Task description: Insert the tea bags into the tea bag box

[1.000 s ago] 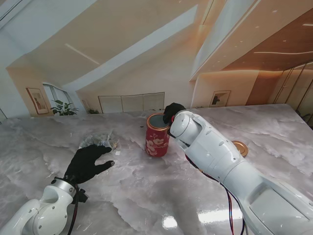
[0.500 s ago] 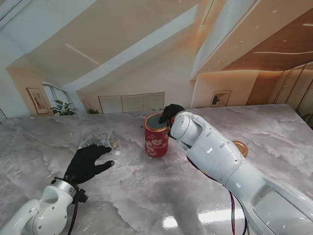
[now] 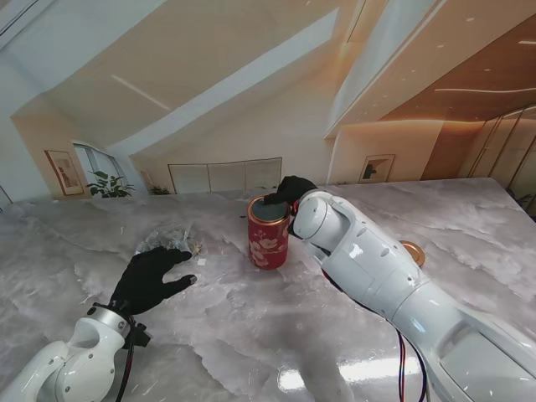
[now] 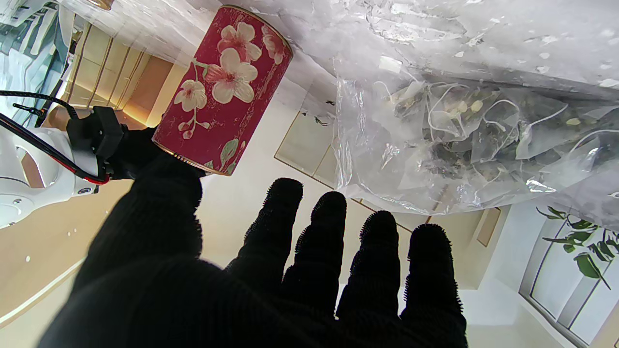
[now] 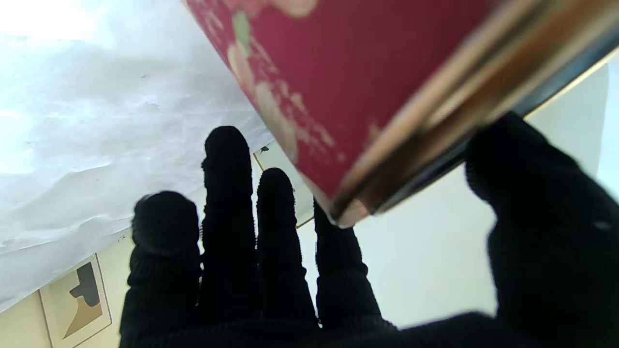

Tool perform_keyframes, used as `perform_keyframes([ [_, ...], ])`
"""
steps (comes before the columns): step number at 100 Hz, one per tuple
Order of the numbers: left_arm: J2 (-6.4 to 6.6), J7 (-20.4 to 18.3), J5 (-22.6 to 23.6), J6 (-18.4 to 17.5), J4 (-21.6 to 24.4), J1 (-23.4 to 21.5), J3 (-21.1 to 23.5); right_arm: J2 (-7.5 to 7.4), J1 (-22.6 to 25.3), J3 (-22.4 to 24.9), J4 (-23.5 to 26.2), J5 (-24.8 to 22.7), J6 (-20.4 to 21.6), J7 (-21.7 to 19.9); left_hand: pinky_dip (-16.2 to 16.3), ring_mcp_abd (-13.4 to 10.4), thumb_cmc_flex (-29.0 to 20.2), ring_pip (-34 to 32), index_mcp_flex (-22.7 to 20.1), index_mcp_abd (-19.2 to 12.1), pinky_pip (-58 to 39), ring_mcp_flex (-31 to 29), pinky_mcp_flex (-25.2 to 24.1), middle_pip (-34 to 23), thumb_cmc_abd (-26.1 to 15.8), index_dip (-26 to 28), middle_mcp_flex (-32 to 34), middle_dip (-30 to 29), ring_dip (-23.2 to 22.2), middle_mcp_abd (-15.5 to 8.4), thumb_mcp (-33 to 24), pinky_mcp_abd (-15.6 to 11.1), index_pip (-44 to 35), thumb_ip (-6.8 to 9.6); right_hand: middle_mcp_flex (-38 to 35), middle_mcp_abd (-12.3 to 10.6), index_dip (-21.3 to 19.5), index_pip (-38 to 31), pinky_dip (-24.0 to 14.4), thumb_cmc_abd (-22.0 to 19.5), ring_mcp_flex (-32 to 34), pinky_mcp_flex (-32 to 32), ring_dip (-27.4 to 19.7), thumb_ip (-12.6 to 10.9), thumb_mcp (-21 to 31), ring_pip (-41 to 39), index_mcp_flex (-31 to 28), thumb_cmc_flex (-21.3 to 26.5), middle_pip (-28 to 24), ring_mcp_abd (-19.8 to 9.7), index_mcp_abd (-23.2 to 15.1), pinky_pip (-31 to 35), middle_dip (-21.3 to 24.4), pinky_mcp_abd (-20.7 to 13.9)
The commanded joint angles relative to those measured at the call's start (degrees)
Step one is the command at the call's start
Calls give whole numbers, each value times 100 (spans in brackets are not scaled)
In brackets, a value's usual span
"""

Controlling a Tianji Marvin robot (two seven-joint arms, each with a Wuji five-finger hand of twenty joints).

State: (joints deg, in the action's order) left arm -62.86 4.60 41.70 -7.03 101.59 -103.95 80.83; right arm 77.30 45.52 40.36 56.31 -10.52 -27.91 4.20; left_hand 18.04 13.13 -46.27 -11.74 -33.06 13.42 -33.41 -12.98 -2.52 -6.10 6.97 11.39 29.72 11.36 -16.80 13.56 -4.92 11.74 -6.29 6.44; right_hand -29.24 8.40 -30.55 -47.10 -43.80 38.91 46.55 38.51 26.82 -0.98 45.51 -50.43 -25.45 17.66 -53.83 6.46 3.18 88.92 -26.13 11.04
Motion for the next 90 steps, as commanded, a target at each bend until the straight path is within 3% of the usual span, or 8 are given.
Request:
perform_keyframes([
  [1, -20, -68, -16, -40, 28, -22, -5, -50, 65, 35, 155, -28, 34, -81, 10, -83, 167, 41, 103, 52, 109, 47, -105, 16, 2, -23, -199, 50, -30, -89, -18, -1, 82, 132, 265, -92, 137, 207, -248, 29, -241, -53, 14, -120, 26, 109, 265, -382, 90, 68, -10, -32, 86, 56],
  [23, -16, -85, -27, -98, 12, 4, 10, -248, 297, 325, 682, -200, 41, -99, 17, -89, 173, 43, 105, 44, 104, 43, -109, 14, 5, -23, -181, 52, -29, -79, -15, 4, 83, 131, 747, -136, 393, 563, -234, -264, -716, -481, -34, 89, 224, 371, 589, -1011, 348, 154, 27, -300, 213, 234],
  [39, -10, -114, -29, -150, -1, 48, 30, -471, 744, 825, 1364, -485, 149, -3, 24, -86, 172, 40, 101, 45, 92, 33, -106, 16, 6, -23, -178, 53, -31, -79, -18, 11, 83, 131, 1035, -150, 508, 738, -263, -321, -1170, -1100, -57, 130, 234, 539, 766, -925, 464, 58, 59, -562, 272, 298],
  [63, 9, -222, -33, -188, -33, 195, 14, -965, 1980, 1819, 2575, -1342, 1173, -156, 32, -84, 174, 41, 96, 39, 75, 27, -108, 15, 9, -22, -168, 55, -31, -86, -22, 16, 81, 132, 1156, -264, 692, 899, -341, -505, -1540, -1897, -53, 110, 52, 660, 832, -686, 539, -136, -3, -1071, 333, 367],
  [90, 38, -437, -79, -118, -43, 408, -90, -1201, 3430, 2765, 3400, -1921, 2318, -86, 35, -93, 167, 39, 95, 41, 64, 20, -108, 15, 29, -22, -172, 56, -33, -93, -28, 11, 79, 134, 1241, -446, 813, 999, -361, -576, -1876, -2488, -257, 37, -96, 1158, 874, -370, 939, -326, -49, -1609, 506, 410],
])
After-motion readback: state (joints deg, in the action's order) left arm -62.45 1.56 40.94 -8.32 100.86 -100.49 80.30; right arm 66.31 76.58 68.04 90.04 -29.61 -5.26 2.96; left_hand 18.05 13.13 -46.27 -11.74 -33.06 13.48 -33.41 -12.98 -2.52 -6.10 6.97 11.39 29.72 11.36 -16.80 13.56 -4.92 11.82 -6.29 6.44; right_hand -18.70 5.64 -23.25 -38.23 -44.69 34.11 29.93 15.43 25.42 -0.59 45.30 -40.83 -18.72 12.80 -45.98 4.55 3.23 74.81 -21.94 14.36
